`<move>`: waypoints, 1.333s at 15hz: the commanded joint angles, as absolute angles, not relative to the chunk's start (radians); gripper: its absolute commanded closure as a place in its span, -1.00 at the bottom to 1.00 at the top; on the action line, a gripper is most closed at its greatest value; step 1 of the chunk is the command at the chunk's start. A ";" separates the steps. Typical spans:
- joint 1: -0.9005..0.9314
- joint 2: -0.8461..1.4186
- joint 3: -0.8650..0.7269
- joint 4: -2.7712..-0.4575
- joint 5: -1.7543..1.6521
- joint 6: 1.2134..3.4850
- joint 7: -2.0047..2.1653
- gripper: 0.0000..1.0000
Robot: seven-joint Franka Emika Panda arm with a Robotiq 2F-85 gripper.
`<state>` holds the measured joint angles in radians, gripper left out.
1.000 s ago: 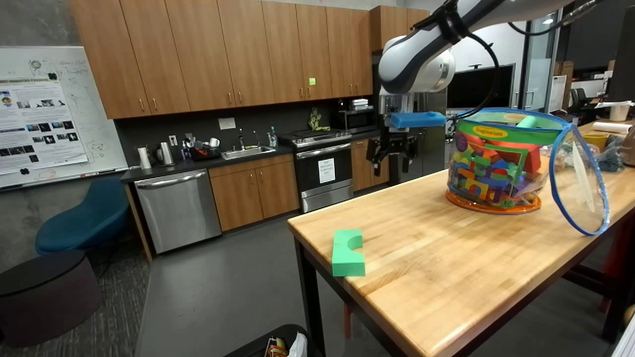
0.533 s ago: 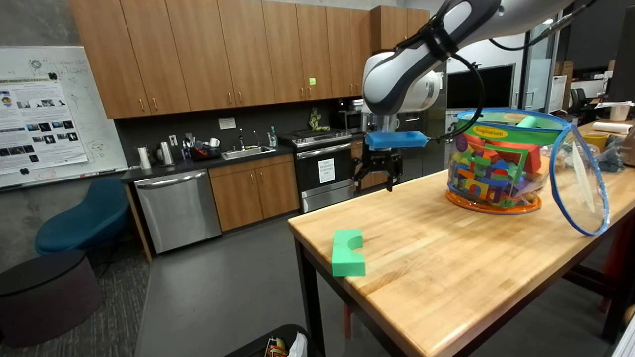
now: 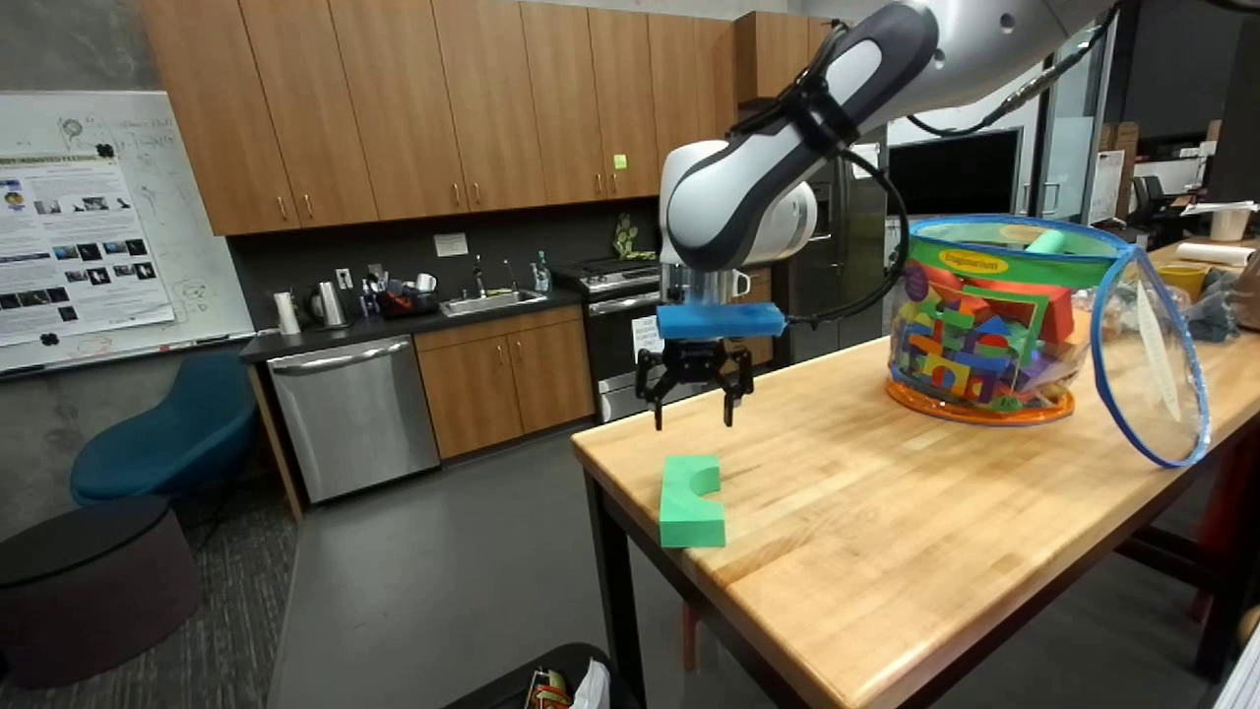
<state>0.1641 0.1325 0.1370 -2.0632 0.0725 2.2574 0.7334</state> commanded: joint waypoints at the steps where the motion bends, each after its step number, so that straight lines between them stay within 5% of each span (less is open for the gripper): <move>1: 0.199 0.196 0.136 -2.007 0.062 2.245 0.832 -1.00; 15: 0.246 0.297 0.131 -1.978 0.076 2.207 1.039 -1.00; 16: 0.248 0.301 0.131 -1.978 0.077 2.210 1.042 -0.50; 20: 0.253 0.299 0.130 -1.984 0.074 2.214 1.052 -0.04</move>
<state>0.2410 0.2987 0.1366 -1.9994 0.0689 2.2322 1.0300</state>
